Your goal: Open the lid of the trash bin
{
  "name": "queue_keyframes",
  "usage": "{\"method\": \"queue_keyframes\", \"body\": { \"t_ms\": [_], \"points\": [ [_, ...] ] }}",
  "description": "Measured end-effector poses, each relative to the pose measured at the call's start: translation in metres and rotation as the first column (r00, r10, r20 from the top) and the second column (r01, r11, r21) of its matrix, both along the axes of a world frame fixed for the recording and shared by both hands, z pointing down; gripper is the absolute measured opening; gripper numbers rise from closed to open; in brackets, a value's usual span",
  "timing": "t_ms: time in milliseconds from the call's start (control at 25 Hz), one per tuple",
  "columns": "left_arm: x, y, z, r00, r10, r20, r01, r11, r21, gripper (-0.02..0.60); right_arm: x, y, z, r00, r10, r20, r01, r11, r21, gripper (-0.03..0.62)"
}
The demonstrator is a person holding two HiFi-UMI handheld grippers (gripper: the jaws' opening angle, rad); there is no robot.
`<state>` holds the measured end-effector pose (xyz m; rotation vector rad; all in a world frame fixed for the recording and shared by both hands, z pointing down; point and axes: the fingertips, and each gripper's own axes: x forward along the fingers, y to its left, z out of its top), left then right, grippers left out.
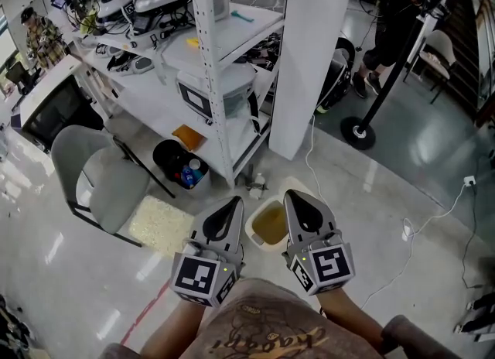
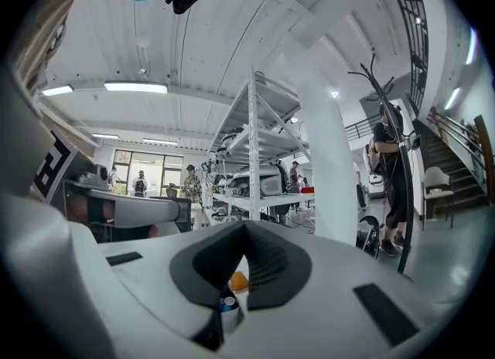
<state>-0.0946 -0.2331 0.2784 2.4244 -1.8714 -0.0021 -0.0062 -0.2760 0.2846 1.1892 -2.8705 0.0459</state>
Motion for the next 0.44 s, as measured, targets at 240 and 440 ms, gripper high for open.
{"method": "queue_keyframes", "body": {
  "t_ms": [240,440],
  "points": [
    [0.0007,0.0026,0.0003,1.0,0.003,0.0,-0.003,1.0,-0.004,-0.002,0.0003,0.0027,0.0011,1.0,0.002,-0.003,-0.002,1.0,-0.007,0.029],
    [0.0003,0.0038,-0.0005,1.0,0.0,-0.001,0.0,1.0,-0.006,-0.002,0.0012,0.0032,0.0034,1.0,0.006,-0.005,-0.006,1.0,-0.012,0.029]
  ]
}}
